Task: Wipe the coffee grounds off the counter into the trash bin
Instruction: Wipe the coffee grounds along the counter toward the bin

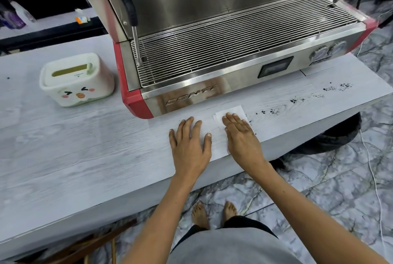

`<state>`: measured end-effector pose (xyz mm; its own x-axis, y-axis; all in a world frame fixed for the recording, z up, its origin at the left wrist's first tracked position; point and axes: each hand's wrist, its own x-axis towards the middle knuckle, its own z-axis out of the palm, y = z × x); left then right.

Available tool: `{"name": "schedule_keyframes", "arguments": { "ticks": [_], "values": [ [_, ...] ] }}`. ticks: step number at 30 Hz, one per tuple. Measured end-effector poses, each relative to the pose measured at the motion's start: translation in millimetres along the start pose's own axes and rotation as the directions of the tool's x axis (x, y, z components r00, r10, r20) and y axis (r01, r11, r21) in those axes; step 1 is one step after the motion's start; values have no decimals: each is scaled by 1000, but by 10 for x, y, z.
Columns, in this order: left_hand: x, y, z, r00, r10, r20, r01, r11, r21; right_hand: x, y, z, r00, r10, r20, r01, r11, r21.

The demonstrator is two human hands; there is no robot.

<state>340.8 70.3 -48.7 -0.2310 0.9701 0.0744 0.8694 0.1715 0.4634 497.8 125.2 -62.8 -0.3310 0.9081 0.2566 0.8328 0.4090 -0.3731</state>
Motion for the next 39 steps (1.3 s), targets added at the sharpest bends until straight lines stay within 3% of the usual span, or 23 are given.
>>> {"name": "schedule_keyframes", "arguments": {
  "ticks": [15, 24, 30, 39],
  "values": [
    [-29, -8, 49, 999, 19, -40, -17, 998, 65, -12, 256, -137, 1000, 22, -11, -22, 999, 43],
    [-21, -2, 46, 998, 9, -61, -6, 999, 40, 14, 248, -284, 995, 67, -68, -53, 982, 181],
    [-21, 12, 14, 998, -30, -53, 30, 1000, -6, 52, -142, -176, 990, -141, -14, 142, 982, 128],
    [-30, 31, -23, 998, -38, -46, 37, 999, -17, 87, -196, 19, 995, -70, 64, 72, 997, -29]
  ]
}}
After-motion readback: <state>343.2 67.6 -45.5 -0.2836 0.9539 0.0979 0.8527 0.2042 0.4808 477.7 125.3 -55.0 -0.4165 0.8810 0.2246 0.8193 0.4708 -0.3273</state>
